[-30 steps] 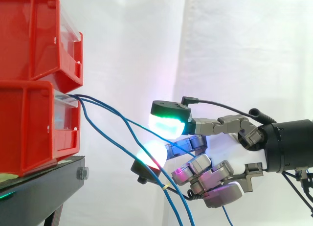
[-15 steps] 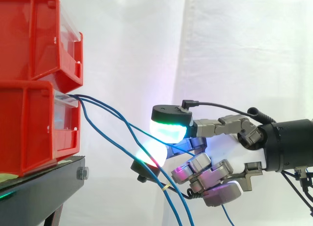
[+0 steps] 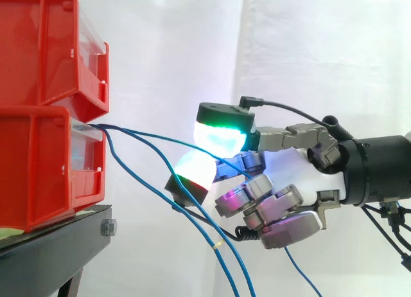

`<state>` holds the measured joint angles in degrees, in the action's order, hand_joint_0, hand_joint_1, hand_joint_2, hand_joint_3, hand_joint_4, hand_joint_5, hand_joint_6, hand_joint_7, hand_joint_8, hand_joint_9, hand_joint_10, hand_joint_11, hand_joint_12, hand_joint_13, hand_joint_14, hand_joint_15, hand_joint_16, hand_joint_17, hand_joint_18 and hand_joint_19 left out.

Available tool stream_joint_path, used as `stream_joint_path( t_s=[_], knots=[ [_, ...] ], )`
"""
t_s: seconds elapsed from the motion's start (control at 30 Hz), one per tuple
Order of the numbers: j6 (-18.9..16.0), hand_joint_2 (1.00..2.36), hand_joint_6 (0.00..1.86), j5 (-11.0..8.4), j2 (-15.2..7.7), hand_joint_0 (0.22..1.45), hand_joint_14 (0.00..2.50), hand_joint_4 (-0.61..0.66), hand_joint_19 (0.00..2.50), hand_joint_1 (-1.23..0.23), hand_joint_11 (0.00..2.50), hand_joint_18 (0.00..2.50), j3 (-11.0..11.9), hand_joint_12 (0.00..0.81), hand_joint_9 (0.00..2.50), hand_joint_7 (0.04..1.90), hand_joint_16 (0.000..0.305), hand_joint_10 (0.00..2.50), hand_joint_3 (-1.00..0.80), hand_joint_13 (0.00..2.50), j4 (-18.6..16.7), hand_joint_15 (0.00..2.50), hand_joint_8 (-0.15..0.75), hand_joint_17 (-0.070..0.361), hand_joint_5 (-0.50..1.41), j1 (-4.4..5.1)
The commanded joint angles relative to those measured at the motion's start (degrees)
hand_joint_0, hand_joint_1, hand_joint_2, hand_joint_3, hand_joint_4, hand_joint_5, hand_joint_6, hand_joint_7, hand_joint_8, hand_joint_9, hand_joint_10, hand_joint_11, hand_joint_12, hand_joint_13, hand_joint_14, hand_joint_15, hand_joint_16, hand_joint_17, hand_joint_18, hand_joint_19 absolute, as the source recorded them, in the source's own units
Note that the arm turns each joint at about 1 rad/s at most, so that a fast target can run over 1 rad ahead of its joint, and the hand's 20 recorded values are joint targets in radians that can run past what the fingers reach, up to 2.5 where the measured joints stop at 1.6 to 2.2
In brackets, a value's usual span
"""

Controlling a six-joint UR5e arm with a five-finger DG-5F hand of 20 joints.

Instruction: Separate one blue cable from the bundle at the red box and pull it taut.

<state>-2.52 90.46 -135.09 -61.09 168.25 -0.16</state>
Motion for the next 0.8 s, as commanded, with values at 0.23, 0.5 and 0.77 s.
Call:
stream_joint_path(
  t_s=[0.23, 0.5, 0.77],
  knots=[
    [0.24, 1.02, 0.91, 2.88, 1.15, 0.64, 2.5, 0.01, 0.98, -0.74, 2.24, 1.8, 0.0, 0.674, 0.34, 0.96, 0.074, 2.5, -0.12, 1.41, 1.47, 1.85, 0.324, 0.166, -0.22, -0.1],
    [1.03, 1.02, 0.9, 3.58, 1.32, 0.64, 2.5, -0.16, 1.01, -0.79, 2.23, 1.77, 0.09, 0.649, 0.36, 1.06, 0.071, 2.5, -0.09, 1.39, 3.67, 1.82, 0.275, 0.159, -0.19, -0.1],
    [3.93, 1.02, 0.9, 9.38, 1.32, 0.64, 2.5, -0.26, 1.04, -0.8, 2.18, 1.73, 0.0, 0.62, 0.38, 1.22, 0.069, 2.5, -0.07, 1.35, 7.45, 1.8, 0.257, 0.155, -0.16, -0.36]
  ],
)
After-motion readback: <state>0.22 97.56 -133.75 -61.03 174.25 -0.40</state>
